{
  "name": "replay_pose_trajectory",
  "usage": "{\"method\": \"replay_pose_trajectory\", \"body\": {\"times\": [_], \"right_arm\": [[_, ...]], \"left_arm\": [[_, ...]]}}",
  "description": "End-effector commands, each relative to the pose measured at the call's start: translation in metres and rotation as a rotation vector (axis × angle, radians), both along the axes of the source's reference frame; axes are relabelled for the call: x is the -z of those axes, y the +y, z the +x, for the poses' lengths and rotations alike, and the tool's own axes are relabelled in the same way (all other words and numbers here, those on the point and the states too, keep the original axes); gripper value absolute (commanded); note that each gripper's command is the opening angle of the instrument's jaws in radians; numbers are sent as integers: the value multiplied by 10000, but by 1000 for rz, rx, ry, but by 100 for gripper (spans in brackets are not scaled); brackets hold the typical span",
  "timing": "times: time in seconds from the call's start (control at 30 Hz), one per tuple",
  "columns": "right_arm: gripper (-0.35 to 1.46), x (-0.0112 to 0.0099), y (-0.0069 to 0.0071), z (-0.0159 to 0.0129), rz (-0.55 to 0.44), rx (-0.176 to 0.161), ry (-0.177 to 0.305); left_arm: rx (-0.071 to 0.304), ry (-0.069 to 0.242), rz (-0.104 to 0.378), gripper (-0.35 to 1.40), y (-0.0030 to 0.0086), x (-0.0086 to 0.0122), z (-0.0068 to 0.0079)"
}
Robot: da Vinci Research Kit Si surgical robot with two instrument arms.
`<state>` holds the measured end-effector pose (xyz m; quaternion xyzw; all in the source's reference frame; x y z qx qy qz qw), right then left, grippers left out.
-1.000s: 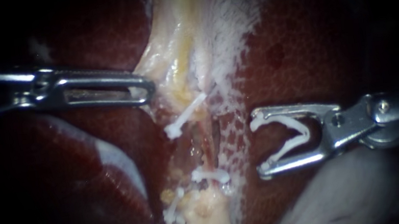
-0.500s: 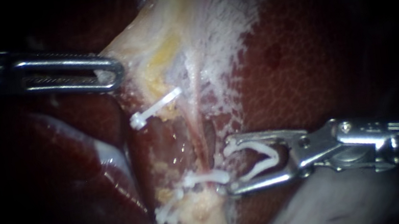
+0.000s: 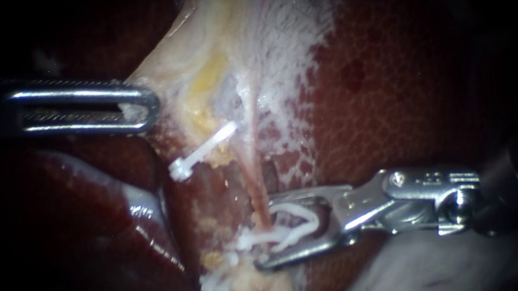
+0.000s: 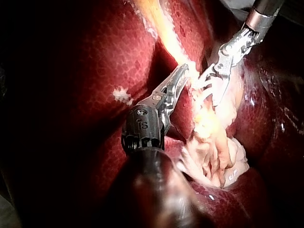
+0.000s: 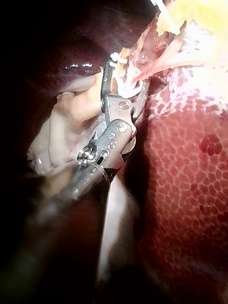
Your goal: Clipping second clip right tube
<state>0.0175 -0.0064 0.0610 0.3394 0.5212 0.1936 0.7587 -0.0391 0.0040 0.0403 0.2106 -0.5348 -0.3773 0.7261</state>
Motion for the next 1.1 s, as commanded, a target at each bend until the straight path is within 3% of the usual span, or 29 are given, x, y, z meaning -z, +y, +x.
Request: {"method": "replay_pose_trajectory", "body": {"times": [0.03,0.53,0.63,0.73,0.83,1.1], "right_arm": [[56,1,0,2,-1,-2,-1],[47,2,0,11,27,-10,-11],[31,-2,4,6,27,-8,-10],[-12,-6,8,-4,27,-4,-8],[-35,-10,10,-13,43,-4,-11],[-35,-11,8,-15,48,-3,-12]], "left_arm": [[0,0,0,-35,0,0,0],[-3,-2,0,-35,-2,-2,-3],[-3,-2,0,-35,-2,-2,-3],[-3,-2,-1,-35,-2,-2,-3],[-3,-2,-1,-35,-2,-2,-3],[-3,-2,-1,-35,-2,-2,-3]]}}
